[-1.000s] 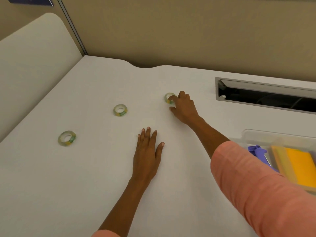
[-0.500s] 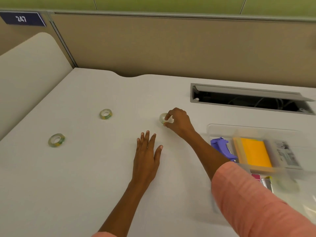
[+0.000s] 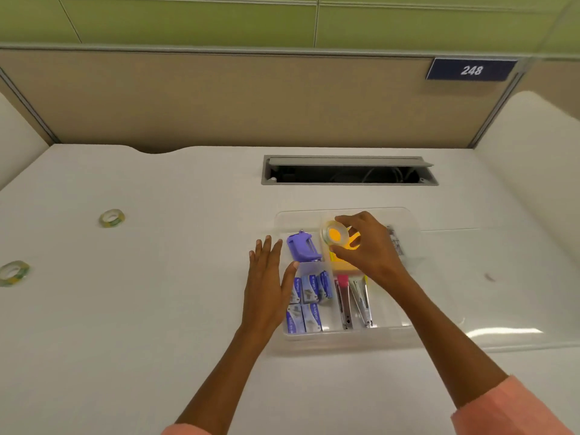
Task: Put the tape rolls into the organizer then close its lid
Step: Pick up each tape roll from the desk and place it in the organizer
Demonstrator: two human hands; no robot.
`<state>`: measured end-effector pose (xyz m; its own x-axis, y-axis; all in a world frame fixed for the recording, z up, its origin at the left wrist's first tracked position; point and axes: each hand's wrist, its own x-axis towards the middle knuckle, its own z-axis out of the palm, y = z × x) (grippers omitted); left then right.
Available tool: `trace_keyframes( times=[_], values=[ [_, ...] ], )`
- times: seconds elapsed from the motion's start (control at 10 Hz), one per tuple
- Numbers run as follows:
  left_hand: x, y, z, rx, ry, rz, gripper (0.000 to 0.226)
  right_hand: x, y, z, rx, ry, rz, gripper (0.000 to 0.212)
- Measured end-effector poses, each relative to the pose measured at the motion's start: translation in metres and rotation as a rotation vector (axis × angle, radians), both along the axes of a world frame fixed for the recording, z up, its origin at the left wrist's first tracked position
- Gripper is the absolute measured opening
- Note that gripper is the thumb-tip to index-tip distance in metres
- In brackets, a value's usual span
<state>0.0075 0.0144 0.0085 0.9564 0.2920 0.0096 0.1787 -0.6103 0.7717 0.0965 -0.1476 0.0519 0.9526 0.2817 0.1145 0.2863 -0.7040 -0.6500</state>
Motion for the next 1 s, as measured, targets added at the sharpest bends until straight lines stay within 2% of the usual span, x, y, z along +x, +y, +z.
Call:
trace_keyframes(
  times=[0.2, 0.4, 0.7, 1.0],
  values=[
    [-0.005, -0.031, -0.014, -0.013, 0.028, -0.032, 0.06, -0.03, -0.085, -0.003, -0.049, 0.094, -0.068, 0.054],
    [-0.006, -0.035, -0.022, 0.058, 0.04, 0.005, 0.063, -0.046, -0.116, -0.026, -0.213, 0.217, -0.176, 0.056],
    [-0.006, -0.037, -0.021, 0.101, 0.056, 0.015, 0.063, -0.047, -0.112, -0.033, -0.269, 0.419, -0.173, 0.051],
    [-0.005, -0.037, -0.022, 0.092, 0.074, 0.008, 0.064, -0.045, -0.108, -0.031, -0.307, 0.47, -0.186, 0.051]
  ],
)
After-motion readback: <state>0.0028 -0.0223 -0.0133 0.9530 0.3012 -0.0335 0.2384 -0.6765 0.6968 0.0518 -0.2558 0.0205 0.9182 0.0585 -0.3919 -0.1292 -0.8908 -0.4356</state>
